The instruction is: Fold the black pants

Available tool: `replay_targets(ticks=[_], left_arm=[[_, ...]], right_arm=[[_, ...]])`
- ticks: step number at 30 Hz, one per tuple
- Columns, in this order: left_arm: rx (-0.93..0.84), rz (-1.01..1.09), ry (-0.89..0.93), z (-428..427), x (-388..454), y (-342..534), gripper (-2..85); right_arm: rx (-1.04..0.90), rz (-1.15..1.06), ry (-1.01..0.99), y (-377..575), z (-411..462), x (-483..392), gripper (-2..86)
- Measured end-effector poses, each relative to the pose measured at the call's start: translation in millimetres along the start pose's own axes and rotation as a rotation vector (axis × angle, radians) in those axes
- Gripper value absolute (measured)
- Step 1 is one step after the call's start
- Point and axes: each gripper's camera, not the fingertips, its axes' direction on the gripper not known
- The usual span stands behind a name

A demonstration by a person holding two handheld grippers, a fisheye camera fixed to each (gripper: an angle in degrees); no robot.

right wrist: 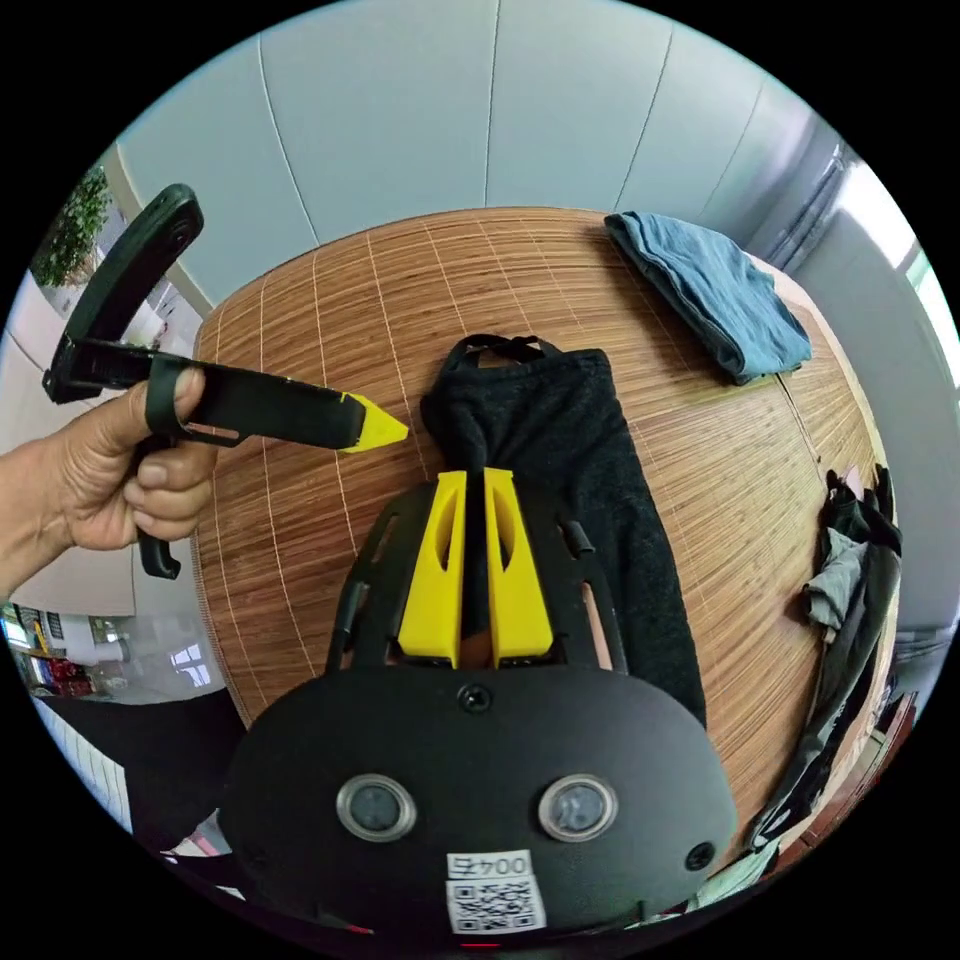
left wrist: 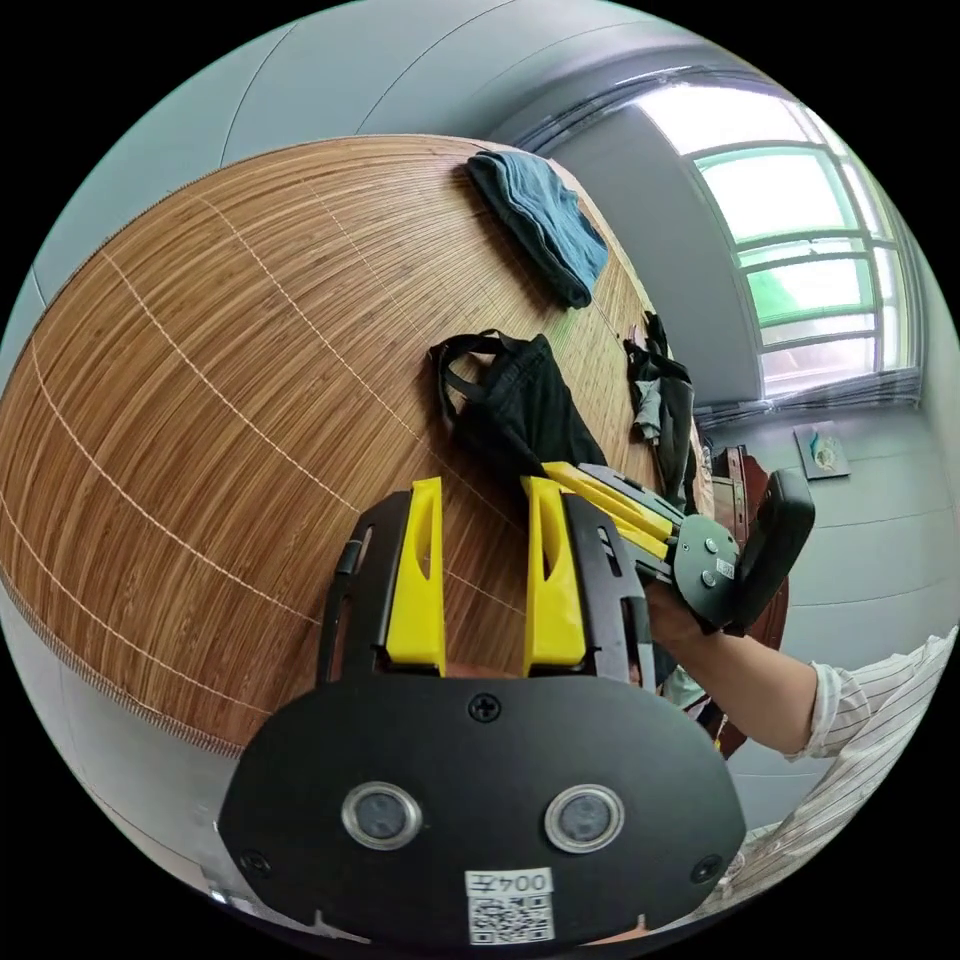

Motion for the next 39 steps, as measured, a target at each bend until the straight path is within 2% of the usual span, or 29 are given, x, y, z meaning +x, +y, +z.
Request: replay_targets(ticks=[4,6,8,10,12,15,19,23,26,29,32,36,39], left_arm=[[-0.001,-0.034,0.111,9,-15,-15,13.8],[0.021,-0.08,0.254,15,-25,-25,14.5],[0.051,-0.12,0.323,17,-31,-33,14.8],[0.048,-0.12,0.301,20,-31,-42,14.0],[0.034,-0.067,0.197,21,-24,-53,9.3],[0.048,0.0,0.139,14,-9,-65,5.7],[0.094,0.133,0.144,-2,21,-72,4.1],[0.124,0.247,0.169,-21,54,-75,3.4],[0.144,0.324,0.184,-35,80,-74,3.0],[0.146,0.398,0.193,-48,110,-73,2.7],[0.144,0.472,0.182,-59,142,-71,2.6],[0.149,0.525,0.189,-71,180,-72,2.7],[0.134,0.569,0.175,-76,210,-74,3.0]], right_arm=[[0.057,0.143,-0.111,4,-7,17,3.7],[0.074,0.161,-0.124,5,-8,20,3.6],[0.082,0.161,-0.126,6,-9,23,3.7],[0.084,0.153,-0.121,7,-9,25,4.0],[0.082,0.152,-0.123,8,-9,26,4.4],[0.095,0.183,-0.089,15,-16,33,5.0],[0.18,0.498,-0.051,64,-50,74,4.2],[0.126,0.925,0.022,147,-60,125,2.2],[0.095,1.07,0.02,184,-56,151,1.4],[0.052,1.093,-0.094,201,-40,172,0.7],[0.093,1.077,-0.127,212,-56,186,0.0],[0.19,1.121,-0.07,228,-80,203,-0.5],[0.094,1.118,-0.153,229,-57,229,-0.6]])
